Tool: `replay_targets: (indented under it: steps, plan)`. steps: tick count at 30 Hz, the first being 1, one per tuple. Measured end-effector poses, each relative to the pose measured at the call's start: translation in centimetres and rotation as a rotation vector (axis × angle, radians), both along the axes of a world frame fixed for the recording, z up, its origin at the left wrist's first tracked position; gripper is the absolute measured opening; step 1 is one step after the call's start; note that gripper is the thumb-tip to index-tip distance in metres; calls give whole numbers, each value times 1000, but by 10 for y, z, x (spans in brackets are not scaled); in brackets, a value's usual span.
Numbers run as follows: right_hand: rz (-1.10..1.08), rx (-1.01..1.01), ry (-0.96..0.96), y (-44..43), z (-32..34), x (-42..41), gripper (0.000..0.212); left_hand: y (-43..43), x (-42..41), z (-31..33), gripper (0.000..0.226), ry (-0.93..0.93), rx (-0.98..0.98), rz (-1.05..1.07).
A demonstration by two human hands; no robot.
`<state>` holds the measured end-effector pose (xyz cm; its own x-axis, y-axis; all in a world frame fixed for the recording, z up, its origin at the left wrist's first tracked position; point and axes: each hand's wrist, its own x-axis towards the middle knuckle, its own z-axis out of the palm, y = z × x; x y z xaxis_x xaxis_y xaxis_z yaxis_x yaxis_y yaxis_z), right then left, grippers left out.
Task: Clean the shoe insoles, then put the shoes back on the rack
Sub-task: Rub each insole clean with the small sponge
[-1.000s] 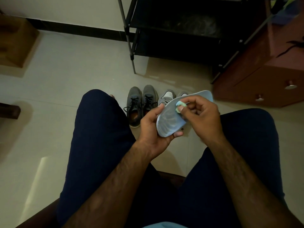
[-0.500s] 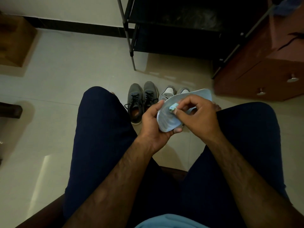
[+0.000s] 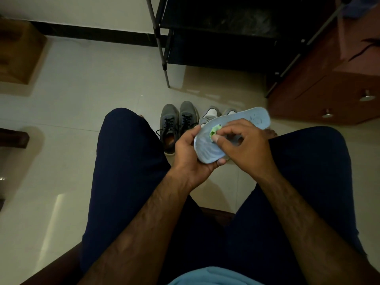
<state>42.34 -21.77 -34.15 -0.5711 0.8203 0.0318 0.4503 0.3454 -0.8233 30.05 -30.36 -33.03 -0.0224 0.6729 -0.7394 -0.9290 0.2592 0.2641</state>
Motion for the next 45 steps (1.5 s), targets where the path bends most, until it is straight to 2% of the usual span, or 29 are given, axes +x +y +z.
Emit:
replay_targets:
  steps: [3, 7, 9, 14, 19, 23, 28, 33, 37, 42, 45]
  plan:
    - [-8, 41, -12, -1, 1, -3, 11, -1, 2, 1, 49, -6, 8, -23]
    - [-108, 14, -40, 6, 0, -4, 30, 0, 3, 0, 50, 10, 5, -40]
    - [-132, 58, -53, 10, 0, -5, 23, 0, 3, -3, 50, 19, -10, -43]
    - [99, 30, 21, -9, 5, -14, 16, -1, 3, -7, 50, -53, -19, -27]
    - [-41, 78, -65, 11, -5, -8, 12, 1, 4, -14, 52, 18, -72, -47]
    - [177, 33, -30, -11, 1, -14, 12, 0, 1, -16, 55, -28, -59, -49]
    - [10, 26, -108, 5, -10, -9, 13, 0, 5, -20, 54, 30, -105, -76]
    - [191, -12, -21, -17, 1, -15, 13, -1, 2, -18, 58, -70, -82, -16]
    - [34, -29, -125, -1, -12, -13, 14, 0, 7, -20, 60, 21, -137, -90]
    - [160, -93, -19, -24, 3, -18, 14, -1, 2, -15, 51, -76, -104, -2]
    - [34, -111, -97, -9, -7, -17, 13, 1, 4, -23, 54, -14, -106, -55]
